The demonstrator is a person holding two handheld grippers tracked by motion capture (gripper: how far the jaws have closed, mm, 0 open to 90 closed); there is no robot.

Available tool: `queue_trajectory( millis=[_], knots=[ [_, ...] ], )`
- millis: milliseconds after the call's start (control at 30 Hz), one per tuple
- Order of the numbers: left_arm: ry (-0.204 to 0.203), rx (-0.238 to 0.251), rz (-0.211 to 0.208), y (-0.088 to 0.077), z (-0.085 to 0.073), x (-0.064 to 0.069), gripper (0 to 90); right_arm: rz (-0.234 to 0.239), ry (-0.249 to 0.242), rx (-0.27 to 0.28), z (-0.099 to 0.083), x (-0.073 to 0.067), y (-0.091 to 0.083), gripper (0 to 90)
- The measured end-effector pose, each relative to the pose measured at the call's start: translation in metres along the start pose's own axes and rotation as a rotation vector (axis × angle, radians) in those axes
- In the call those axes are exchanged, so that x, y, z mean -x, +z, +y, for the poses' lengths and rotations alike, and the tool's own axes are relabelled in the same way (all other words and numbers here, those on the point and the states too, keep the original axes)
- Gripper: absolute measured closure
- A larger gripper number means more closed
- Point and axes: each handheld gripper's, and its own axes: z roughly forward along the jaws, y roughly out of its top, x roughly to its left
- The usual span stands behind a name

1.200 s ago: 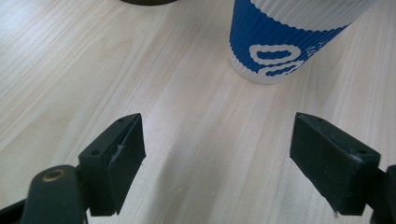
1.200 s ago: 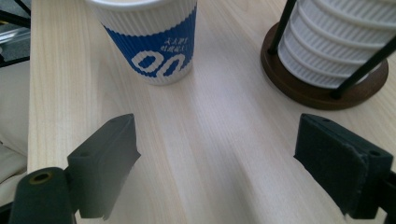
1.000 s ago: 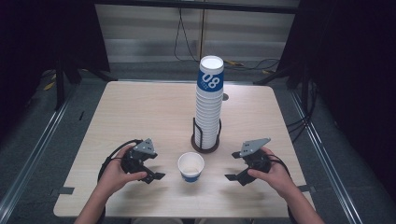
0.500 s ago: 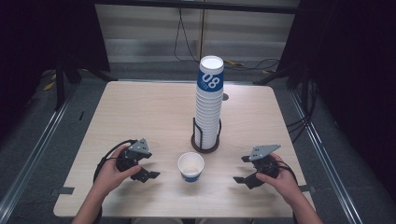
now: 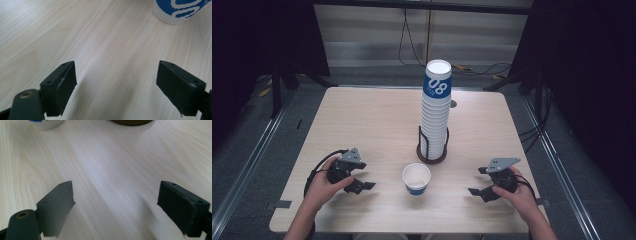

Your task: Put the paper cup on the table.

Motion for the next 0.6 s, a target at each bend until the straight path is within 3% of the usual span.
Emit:
queue_trajectory(
  millis=[100, 333, 600],
  knots=[
    [0.011, -0.001, 0.012, -0.005, -0.004, -0.004, 16.4, -0.013, 0.000, 0.009, -0.001, 0.001, -0.005, 12.8],
    [-0.008, 0.009, 0.021, -0.011, -0.014, -0.013, 16.4, -0.030, 0.003, 0.035, -0.002, 0.003, -0.011, 12.9],
    [-0.019, 0.003, 0.032, -0.012, -0.020, -0.016, 16.4, -0.047, 0.000, 0.025, -0.008, 0.006, -0.013, 12.8]
  ],
)
